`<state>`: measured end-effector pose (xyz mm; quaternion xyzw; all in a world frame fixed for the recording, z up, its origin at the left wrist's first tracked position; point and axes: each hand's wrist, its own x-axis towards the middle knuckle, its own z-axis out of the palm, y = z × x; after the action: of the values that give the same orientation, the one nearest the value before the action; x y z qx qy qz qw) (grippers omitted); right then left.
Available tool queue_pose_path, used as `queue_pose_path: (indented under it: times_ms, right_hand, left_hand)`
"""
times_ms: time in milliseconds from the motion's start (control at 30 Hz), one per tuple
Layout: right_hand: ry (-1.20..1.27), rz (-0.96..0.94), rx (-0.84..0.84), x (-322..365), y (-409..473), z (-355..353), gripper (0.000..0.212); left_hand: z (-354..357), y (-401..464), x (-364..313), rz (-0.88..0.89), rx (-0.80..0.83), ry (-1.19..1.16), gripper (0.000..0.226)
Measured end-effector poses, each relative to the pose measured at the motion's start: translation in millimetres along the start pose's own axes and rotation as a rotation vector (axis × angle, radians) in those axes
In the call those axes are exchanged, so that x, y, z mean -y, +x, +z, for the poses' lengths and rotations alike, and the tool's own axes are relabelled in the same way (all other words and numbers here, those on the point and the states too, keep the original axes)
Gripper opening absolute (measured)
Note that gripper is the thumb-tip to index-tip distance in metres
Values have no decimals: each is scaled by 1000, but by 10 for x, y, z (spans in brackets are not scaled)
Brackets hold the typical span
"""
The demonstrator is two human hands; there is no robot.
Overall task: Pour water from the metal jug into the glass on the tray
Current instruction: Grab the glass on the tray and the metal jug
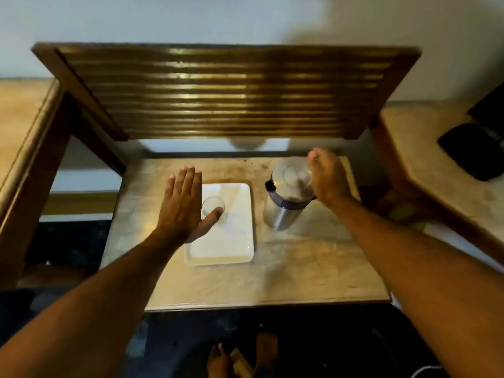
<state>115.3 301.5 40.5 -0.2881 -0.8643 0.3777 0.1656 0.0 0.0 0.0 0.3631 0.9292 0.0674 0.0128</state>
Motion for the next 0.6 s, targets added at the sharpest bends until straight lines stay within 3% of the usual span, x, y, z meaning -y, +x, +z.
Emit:
queue_pose_path:
  times_ms: [100,167,333,433,500,600]
  right_hand:
    - [167,125,-124,-385,62,110,28]
    - [269,201,-96,-625,37,202,27]
    - [129,93,-201,-879,40,439,15]
    - [427,188,-238,-927,67,552,37]
    - [559,193,-235,-984,87,629,27]
    - [551,137,-196,-1040,107,716,25]
  left_hand:
    - [375,-65,127,-36,-1,-13,104]
    - [642,-141,169,-83,-7,-66,107]
    - [1164,-282,259,-209,-32,-235,105]
    - [1409,-351,261,-256,-28,-403,97]
    - [1558,-393,244,-278,-59,-538,89]
    - [1708,-404,174,-397,-68,-694,97]
